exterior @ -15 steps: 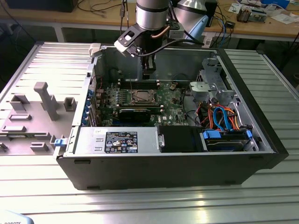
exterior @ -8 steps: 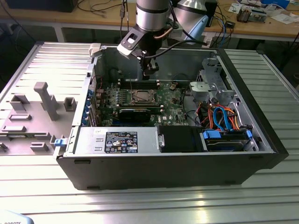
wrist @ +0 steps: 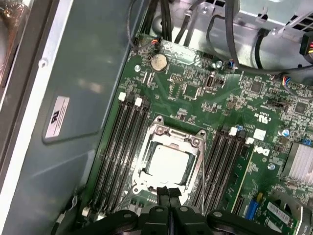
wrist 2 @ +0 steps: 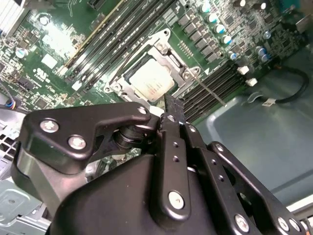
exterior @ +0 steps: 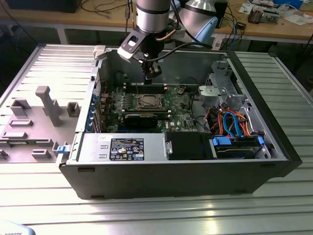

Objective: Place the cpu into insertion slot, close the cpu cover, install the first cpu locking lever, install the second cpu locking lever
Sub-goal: 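Install the first cpu locking lever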

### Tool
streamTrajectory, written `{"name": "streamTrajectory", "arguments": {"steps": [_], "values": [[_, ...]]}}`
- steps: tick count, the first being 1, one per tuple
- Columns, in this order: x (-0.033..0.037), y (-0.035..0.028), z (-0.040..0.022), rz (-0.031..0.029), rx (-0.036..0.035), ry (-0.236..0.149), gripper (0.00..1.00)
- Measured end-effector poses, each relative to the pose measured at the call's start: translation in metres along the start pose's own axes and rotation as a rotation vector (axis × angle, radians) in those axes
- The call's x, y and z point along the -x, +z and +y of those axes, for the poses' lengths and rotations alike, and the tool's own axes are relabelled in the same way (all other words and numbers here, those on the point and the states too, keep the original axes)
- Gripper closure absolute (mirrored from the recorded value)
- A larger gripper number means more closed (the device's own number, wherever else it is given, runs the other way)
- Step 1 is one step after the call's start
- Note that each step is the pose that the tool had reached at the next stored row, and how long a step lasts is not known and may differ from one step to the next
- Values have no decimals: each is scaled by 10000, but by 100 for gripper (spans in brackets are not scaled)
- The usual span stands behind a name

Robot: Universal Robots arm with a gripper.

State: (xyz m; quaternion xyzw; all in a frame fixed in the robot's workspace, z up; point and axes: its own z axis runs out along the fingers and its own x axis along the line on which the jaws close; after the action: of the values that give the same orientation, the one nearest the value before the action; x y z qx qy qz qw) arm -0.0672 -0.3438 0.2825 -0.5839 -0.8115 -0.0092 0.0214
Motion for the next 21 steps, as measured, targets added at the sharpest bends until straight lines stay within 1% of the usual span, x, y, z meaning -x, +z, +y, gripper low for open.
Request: {"name": "streamTrajectory", "arguments": {"steps": [2, 9, 10, 11, 15, 17, 18, 21], "values": [[-2, 1, -9, 4, -4, -80, 89], [-2, 8, -11, -6, -53, -1169, 89], [-3, 8, -11, -6, -57, -1273, 89], [-3, 8, -11, -9, -71, -1580, 89], [-3, 12, -10, -17, -102, -2238, 89], [-2, 15, -10, -21, -120, -2634, 89], [-2, 16, -10, -23, -133, -2912, 89], [-2, 20, -10, -29, -159, -3489, 89]]}}
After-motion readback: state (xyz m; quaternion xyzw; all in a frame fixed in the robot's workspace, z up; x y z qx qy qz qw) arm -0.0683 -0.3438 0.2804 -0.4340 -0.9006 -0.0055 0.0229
